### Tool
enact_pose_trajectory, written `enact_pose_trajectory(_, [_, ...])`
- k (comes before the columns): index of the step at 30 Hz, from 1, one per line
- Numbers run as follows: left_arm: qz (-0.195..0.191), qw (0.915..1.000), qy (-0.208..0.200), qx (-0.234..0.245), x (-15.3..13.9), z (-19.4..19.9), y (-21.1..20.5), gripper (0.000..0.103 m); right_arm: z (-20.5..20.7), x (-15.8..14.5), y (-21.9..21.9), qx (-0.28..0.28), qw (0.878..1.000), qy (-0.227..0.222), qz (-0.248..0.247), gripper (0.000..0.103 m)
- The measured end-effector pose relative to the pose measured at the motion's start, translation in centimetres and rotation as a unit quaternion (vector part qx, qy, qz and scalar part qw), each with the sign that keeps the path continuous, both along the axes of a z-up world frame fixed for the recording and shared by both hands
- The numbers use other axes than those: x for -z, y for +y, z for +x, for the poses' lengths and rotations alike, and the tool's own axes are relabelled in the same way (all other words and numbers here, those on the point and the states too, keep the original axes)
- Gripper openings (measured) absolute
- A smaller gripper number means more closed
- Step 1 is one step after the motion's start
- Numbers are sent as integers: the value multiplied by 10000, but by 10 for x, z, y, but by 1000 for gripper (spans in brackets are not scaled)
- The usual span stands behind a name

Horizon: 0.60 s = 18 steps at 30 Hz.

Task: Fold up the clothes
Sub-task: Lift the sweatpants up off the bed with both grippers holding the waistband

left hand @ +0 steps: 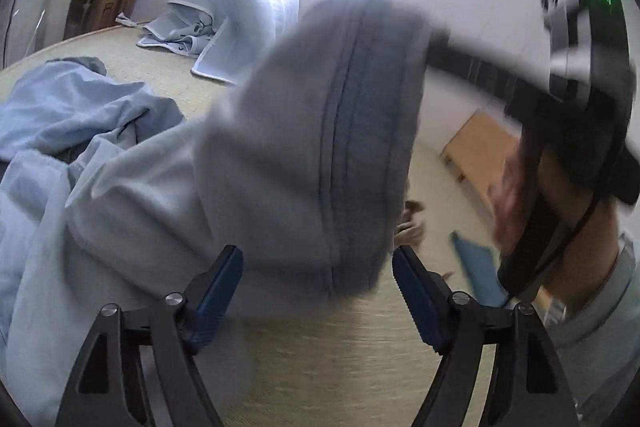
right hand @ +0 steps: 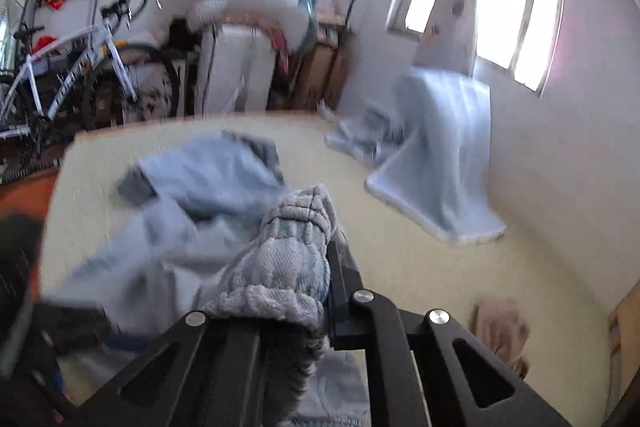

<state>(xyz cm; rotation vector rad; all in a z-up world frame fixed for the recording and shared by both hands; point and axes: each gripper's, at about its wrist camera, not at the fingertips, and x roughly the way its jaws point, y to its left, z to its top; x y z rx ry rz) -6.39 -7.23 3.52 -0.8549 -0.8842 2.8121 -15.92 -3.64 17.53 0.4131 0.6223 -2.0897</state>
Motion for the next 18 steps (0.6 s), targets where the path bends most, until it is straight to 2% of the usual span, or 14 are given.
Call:
enact_pose_trajectory(2, [207, 9996, 190, -51, -7, 19, 5, 81, 15, -31, -6, -154, 9998, 155, -44, 5])
enact_pose_trajectory(7, [130, 9975, 643, -248, -22, 61, 19, 82, 56, -89, -24, -481, 9978, 456, 29, 5])
enact_pose_trajectory(10, [523, 9971, 431, -352, -14, 70, 14, 82, 76, -114, -28, -585, 9967, 561, -2, 5])
enact_pose_trajectory(13, [1077, 9932, 220, -378, 0, 79, 15, 82, 99, -136, -33, -662, 9957, 639, -48, 5])
enact_pose_trajectory(18, [1771, 9828, 490, -190, -3, 89, 24, 83, 137, -160, -43, -847, 9931, 814, 46, 5])
